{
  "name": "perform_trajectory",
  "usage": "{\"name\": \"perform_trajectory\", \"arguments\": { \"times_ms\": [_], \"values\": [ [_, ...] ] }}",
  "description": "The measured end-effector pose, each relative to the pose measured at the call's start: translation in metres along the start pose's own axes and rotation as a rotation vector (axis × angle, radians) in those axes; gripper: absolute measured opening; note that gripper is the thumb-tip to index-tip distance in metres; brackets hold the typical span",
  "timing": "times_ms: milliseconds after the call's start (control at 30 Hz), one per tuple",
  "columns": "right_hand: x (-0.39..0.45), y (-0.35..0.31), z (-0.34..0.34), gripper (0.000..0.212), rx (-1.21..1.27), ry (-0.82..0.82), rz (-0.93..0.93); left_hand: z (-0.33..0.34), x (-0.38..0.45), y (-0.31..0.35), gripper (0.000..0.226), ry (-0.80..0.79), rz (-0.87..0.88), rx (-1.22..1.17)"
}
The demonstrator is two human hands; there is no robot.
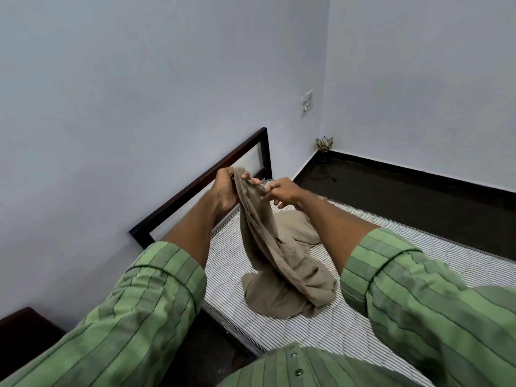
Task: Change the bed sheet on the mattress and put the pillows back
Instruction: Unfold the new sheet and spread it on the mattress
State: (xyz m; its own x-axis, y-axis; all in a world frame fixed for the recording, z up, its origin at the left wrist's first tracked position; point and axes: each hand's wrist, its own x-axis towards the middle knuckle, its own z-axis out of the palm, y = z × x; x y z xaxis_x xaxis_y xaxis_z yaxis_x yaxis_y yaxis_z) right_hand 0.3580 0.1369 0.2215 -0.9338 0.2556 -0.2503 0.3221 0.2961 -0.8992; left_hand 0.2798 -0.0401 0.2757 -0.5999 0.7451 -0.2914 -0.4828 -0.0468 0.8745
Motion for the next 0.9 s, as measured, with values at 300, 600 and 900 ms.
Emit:
{"name": "perform_trajectory", "arguments": {
  "times_ms": [300, 600, 900],
  "values": [
    [0.003, 0.000, 0.024, 0.031, 0.424, 0.112, -0.016, -0.007, 0.010, -0.008, 0.019, 0.223, 0.198, 0.529],
    [0.016, 0.010, 0.018, 0.013, 0.416, 0.145, 0.020, -0.018, 0.032, -0.011, 0.049, 0.403, 0.279, 1.045],
    [0.000, 0.013, -0.009, 0.046, 0.686, 0.029, 0.097, -0.010, 0.048, -0.027, 0.037, 0.219, 0.088, 0.613]
  ]
}}
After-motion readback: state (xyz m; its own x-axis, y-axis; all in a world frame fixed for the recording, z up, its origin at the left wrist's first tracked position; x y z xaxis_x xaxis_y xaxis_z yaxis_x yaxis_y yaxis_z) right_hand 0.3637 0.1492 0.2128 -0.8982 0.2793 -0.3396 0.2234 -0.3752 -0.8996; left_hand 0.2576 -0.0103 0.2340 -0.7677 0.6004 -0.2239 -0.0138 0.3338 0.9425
